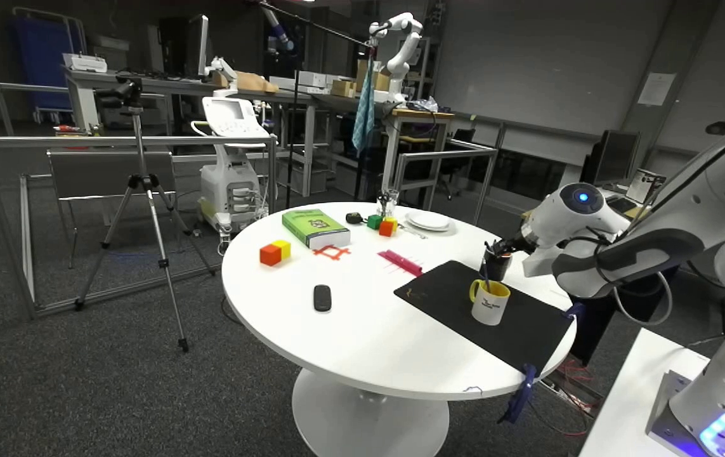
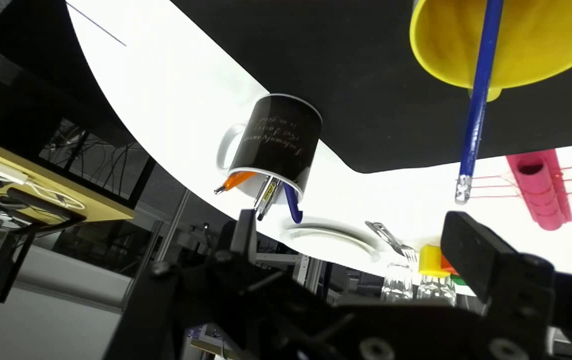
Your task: Put the pencil into the white cup
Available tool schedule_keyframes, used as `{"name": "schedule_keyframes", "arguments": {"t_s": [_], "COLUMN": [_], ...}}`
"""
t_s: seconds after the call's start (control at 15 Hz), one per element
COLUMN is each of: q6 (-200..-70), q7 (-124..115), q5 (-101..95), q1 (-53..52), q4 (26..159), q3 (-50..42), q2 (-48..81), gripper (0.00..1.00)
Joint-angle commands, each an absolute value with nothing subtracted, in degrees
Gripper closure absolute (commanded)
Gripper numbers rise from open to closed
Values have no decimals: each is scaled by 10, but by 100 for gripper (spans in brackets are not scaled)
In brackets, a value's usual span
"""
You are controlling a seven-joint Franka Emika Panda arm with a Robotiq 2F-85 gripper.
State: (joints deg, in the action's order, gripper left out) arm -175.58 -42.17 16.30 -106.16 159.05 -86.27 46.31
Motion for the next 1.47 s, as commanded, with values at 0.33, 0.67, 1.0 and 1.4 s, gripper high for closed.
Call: {"name": "schedule_keyframes", "arguments": {"t_s": [0.33, 0.67, 1.0, 1.4], "q6": [-1714, -1670, -1612, -1506], "q7": [-154, -36, 72, 180], "q5": [156, 153, 167, 190], "q1": [-1091, -1116, -1168, -1194], "q4": [1593, 1587, 1589, 1573], "q3": [-1006, -1097, -1205, -1278], "q2": [331, 281, 254, 249], "gripper": [0, 0, 0, 0]}}
